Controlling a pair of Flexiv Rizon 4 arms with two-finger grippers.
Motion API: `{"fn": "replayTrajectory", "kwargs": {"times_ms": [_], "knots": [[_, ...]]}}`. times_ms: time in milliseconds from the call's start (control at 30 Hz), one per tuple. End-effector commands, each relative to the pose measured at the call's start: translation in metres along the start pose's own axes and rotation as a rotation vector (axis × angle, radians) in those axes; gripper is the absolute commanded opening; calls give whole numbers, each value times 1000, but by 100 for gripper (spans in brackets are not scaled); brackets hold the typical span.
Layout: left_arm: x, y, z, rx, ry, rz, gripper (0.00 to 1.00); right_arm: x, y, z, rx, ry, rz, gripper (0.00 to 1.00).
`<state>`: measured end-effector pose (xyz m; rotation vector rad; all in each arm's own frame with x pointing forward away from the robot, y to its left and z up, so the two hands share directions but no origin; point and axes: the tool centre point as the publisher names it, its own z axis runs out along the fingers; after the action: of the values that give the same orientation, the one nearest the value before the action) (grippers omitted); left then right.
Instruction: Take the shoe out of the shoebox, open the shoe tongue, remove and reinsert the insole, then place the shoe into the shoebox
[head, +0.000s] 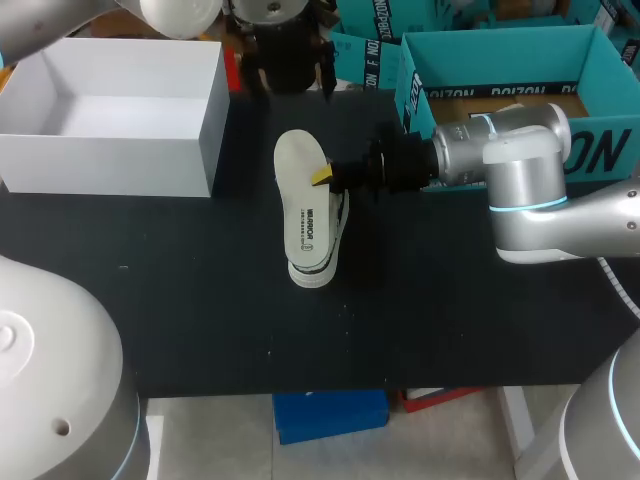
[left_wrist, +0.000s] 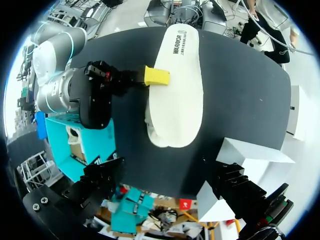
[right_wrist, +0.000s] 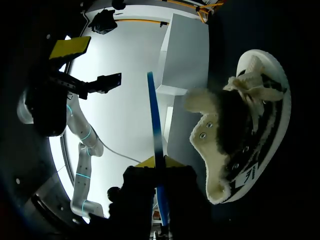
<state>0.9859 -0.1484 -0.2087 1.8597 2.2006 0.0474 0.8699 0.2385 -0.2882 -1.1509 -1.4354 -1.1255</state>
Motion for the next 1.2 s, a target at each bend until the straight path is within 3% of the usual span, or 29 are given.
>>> {"fn": "replayTrajectory", "kwargs": {"times_ms": [33,600,1200], "knots": [[6,-19,-8,-17,-9,-3,100,-1,1,1,2,0,1,0],[8,-94,-27,-8,-45,-9,100,-1,1,1,2,0,1,0],[6,-165,-24,67,-86,38,100,-1,1,1,2,0,1,0]]}}
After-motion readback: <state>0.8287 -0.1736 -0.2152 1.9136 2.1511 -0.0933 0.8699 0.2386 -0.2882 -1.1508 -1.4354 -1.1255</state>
